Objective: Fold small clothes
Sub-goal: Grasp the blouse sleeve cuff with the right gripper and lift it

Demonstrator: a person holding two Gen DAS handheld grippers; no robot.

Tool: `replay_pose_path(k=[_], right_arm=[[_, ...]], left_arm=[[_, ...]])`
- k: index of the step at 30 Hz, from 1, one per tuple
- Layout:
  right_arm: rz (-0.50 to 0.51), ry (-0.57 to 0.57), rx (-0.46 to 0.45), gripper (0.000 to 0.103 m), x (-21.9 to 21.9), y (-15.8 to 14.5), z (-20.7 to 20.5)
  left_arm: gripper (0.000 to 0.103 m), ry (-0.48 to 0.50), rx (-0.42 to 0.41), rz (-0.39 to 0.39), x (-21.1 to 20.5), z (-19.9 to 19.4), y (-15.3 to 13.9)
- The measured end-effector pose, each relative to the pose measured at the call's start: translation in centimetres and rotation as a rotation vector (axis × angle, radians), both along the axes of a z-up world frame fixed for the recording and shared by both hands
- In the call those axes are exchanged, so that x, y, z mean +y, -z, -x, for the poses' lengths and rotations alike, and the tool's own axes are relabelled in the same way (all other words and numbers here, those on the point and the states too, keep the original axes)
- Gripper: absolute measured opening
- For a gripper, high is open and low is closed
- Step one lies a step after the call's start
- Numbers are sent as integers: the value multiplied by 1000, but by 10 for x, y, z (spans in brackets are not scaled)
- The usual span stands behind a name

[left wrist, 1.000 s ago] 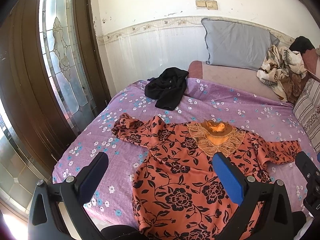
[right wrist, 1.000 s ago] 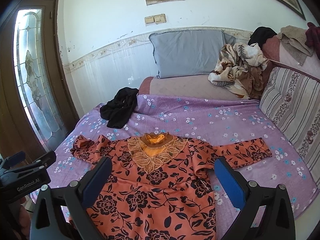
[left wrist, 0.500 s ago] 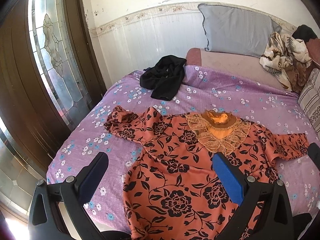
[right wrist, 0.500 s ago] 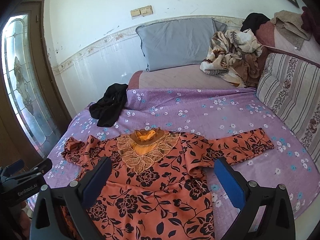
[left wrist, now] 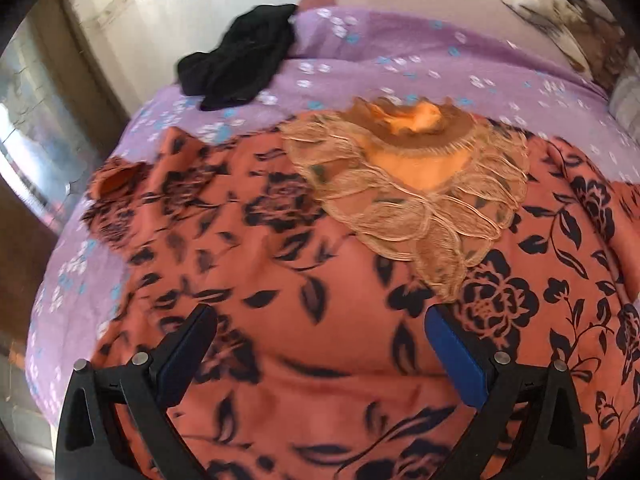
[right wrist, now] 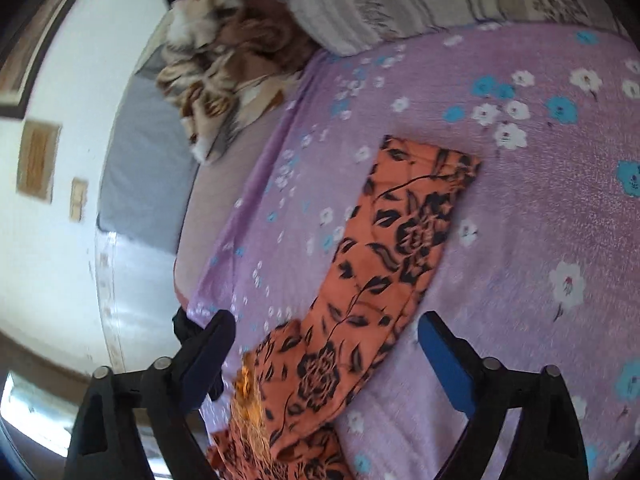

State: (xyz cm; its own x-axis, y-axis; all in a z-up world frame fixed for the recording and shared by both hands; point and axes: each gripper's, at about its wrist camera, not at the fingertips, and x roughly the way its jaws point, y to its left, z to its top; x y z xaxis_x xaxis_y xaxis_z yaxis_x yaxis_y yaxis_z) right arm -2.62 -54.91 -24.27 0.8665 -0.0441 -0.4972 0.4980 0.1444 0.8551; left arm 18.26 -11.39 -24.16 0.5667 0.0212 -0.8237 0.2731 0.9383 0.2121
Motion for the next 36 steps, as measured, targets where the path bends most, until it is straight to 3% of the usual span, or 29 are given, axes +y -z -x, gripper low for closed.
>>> replay_pose_path(k=[2,4,6,9,11,13,15,18,23,27,31,36], right_arm=[[-48,7,97,74,-14,16,-7],[-74,40,138,66,-27,29,-15],[-23,53,166,64,-37,21,-25],[58,66,199,61,-46,22,-42],[109,55,230,30,-50,24,-51],[96,50,209,9,-55,31,-50],[101,32,159,7,-51,28,-48],[195,-42,23,7,-31,-7,-60],[310,-254,-244,6,42,-76,-91],[375,-435,-372,6,120,-112,-130],[325,-611,-420,8,194,-107,-176],[210,-859,-401,16,282,-75,-215]], left_arm=[[103,2,77,-14,1,-8,16],[103,-29,79,44,9,-11,16],[103,-54,119,110,11,-15,17],[103,-49,96,101,9,-11,15],[103,-56,86,93,7,-10,16],[103,-57,99,100,8,-13,17],[103,-47,128,107,6,-14,16],[103,-49,161,100,9,-19,9],[103,-142,50,47,33,-31,-14],[103,-240,-44,33,66,-39,-37],[103,-343,-117,34,114,-51,-57],[103,-507,-150,57,177,-64,-68]])
